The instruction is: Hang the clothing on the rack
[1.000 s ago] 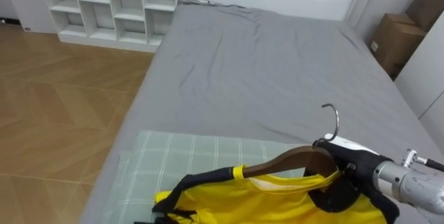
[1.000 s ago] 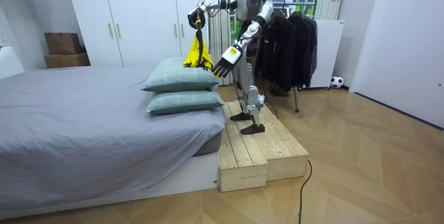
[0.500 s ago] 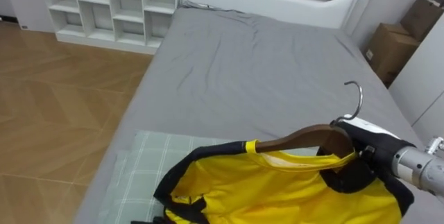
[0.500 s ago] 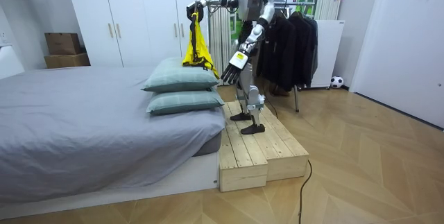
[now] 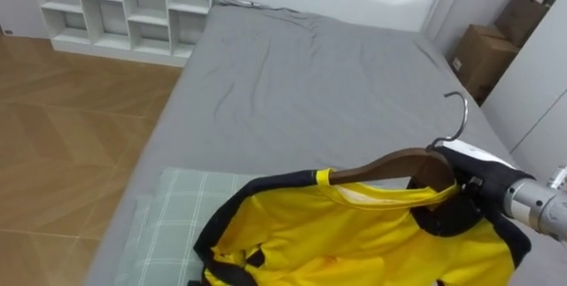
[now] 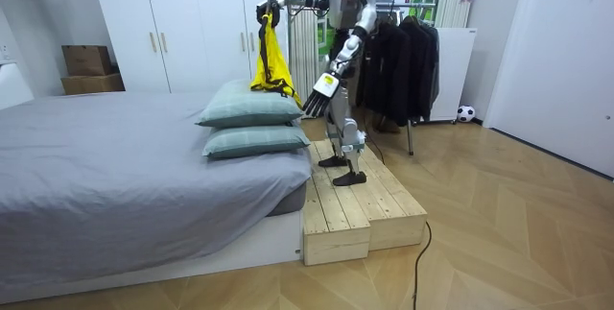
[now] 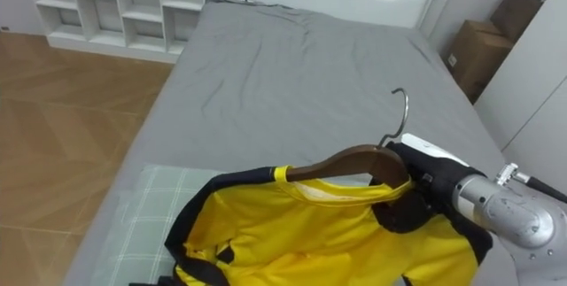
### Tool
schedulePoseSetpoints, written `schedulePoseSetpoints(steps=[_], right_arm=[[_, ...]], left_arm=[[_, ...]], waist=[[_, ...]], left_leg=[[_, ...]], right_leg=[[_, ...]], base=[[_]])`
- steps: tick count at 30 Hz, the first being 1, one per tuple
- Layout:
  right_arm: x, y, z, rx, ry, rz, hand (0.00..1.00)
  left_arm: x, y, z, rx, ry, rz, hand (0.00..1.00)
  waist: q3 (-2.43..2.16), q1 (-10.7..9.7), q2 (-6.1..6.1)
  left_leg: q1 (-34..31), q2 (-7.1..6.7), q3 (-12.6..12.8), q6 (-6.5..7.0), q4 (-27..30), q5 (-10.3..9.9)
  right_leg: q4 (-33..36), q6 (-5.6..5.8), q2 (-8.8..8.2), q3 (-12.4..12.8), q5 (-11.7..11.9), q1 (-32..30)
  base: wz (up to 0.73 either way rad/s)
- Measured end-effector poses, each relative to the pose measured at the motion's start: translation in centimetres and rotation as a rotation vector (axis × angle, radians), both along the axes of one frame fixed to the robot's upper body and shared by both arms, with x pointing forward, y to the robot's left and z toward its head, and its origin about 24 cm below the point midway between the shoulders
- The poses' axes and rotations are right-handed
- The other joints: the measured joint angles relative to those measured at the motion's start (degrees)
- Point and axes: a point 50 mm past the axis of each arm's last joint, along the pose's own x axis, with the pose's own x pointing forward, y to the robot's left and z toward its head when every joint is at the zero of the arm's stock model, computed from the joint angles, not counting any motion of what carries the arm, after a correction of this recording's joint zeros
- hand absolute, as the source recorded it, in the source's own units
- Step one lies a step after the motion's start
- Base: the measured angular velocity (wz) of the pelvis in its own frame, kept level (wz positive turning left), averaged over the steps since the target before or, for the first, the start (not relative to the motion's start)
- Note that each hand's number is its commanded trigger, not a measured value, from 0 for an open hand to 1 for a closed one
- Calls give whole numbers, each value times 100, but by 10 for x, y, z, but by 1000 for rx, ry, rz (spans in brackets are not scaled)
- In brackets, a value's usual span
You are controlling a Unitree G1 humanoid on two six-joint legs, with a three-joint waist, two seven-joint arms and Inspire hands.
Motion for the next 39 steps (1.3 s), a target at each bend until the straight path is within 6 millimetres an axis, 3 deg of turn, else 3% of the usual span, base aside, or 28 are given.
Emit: schedulePoseSetpoints(steps=[5, 15, 19, 23, 26, 28, 30, 31, 32, 33, 34, 35, 36, 37, 39], right_arm=[[0, -3, 2, 2, -7, -11, 100], [0, -6, 3, -3, 1, -30, 100], [0, -7, 3, -3, -1, -32, 100], [0, -10, 5, -2, -10, -47, 100], [0, -10, 5, -1, -9, -50, 100], [0, -11, 5, 0, -8, -51, 100], [0, -10, 5, -9, -9, -51, 100], [0, -10, 5, -8, -11, -50, 100], [0, -11, 5, -7, -6, -56, 100], [0, -12, 3, -3, 5, -66, 100], [-1, -13, 1, -3, 14, -74, 100], [-2, -16, -2, 1, 36, -94, 100], [-2, -18, -9, 9, 65, -110, 100], [-2, -18, -12, 9, 73, -114, 100], [-3, -15, -20, 6, 97, -111, 100]], left_arm=[[-3, -1, -1, -3, 10, 4, 0], [2, -2, 1, -14, 2, -15, 0], [-1, -2, 0, -11, 11, -15, 0], [-4, 0, 0, -8, 19, -7, 0], [-8, 3, -2, -8, 33, 14, 0], [-10, 4, -2, -6, 42, 21, 0], [-12, 7, -2, 8, 54, 22, 0], [-13, 7, -3, 7, 59, 27, 0], [-17, 7, -5, 4, 79, 33, 0], [-22, 7, -8, 1, 108, 39, 0], [-24, 7, -9, -1, 123, 42, 0], [-28, 7, -11, -9, 149, 50, 0], [-32, 9, -12, -7, 174, 60, 0], [-34, 11, -12, -3, 183, 69, 0], [-37, 17, -11, 16, 214, 85, 0]], waist=[[22, -67, 29], [16, -48, 26], [13, -127, 23], [12, -165, 21], [10, -138, 22], [14, 47, 27], [22, 269, 38], [32, 287, 53], [46, 298, 94], [59, 365, 204], [57, 382, 198], [75, 344, 234], [60, 306, 231], [51, 315, 206], [67, 177, 175]], left_leg=[[-28, -4, 14, 4, 1, -5], [-23, 4, 169, 33, 39, -27], [-4, 10, 222, 36, 40, -30], [50, 65, 511, 47, 41, -61], [131, 149, 945, 36, 57, -159], [218, 217, 1400, 10, 81, -223], [266, 311, 2045, -36, 225, -336], [274, 334, 2198, -36, 280, -382], [295, 390, 2497, -38, 317, -456], [303, 471, 2881, -56, 322, -496], [337, 476, 3052, -58, 317, -497], [430, 457, 3333, -98, 308, -523], [519, 440, 3510, -156, 334, -567], [557, 440, 3550, -183, 411, -600], [517, 564, 3553, -229, 667, -635]], right_leg=[[-1, 0, -7, 18, 0, -14], [46, 3, 5, 151, 3, -84], [103, 3, 0, 171, 3, -109], [219, 9, 37, 321, 8, -261], [333, -33, 103, 297, 39, -407], [444, -101, 113, -76, 90, -549], [480, -355, 56, -1169, 248, -721], [460, -404, 44, -1437, 277, -732], [406, -416, 39, -1839, 332, -754], [598, -279, -16, -2101, 252, -841], [881, -219, -176, -2264, 151, -921], [1400, -125, -618, -2449, -59, -1019], [1570, -11, -1026, -2490, -59, -992], [1550, 51, -1133, -2452, -33, -995], [1418, 15, -1037, -2354, -10, -1010]], base=[[-1], [-7], [-6], [-35], [-74], [-124], [-143], [-132], [-121], [-112], [-89], [-71], [-70], [-61], [-32]])
